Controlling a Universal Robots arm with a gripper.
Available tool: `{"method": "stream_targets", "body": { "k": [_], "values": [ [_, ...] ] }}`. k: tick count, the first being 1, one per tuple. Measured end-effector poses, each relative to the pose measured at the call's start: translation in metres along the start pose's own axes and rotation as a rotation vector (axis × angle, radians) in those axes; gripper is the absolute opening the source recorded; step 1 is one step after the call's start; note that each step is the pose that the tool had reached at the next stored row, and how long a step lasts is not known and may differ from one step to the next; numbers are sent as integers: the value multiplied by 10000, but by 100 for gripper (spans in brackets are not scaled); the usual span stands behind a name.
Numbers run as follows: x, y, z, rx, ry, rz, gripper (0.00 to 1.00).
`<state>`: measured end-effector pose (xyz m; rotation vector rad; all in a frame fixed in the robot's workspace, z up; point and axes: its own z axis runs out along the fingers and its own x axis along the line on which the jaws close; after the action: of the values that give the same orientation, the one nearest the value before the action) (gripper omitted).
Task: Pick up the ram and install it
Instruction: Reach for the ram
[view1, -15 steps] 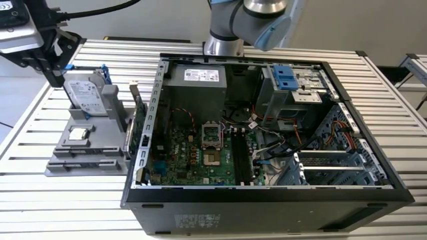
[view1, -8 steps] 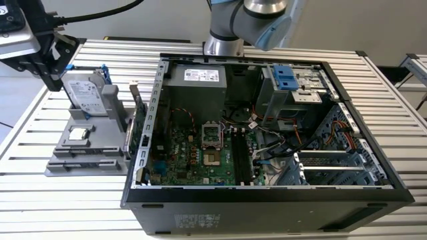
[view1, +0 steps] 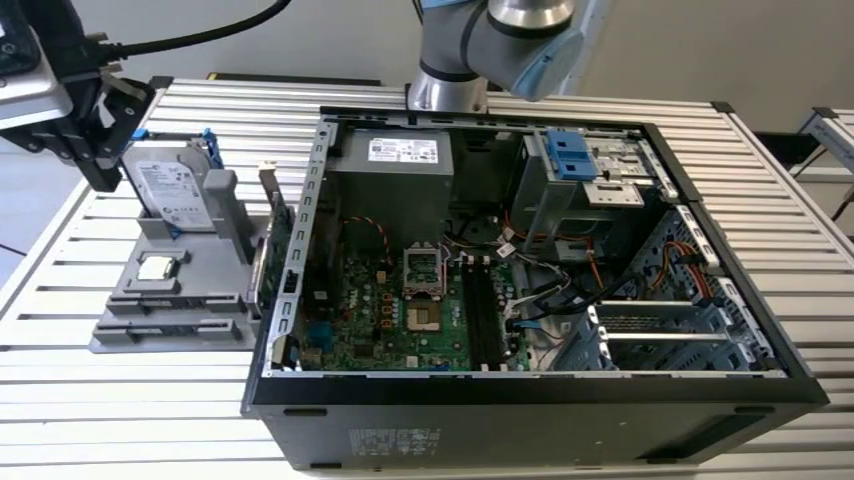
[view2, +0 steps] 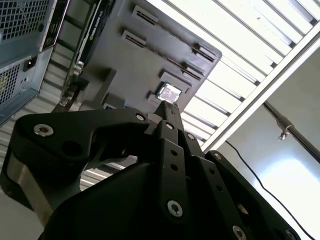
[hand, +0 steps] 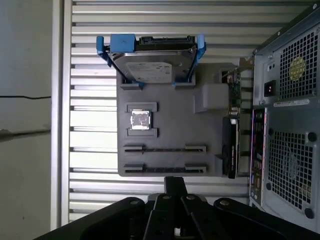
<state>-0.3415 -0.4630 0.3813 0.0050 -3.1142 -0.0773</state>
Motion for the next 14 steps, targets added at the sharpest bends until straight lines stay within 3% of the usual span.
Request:
{"method": "stream_targets", "body": {
  "k": [14],
  "values": [
    [0, -154, -3, 0, 0, -1, 0]
  ]
}}
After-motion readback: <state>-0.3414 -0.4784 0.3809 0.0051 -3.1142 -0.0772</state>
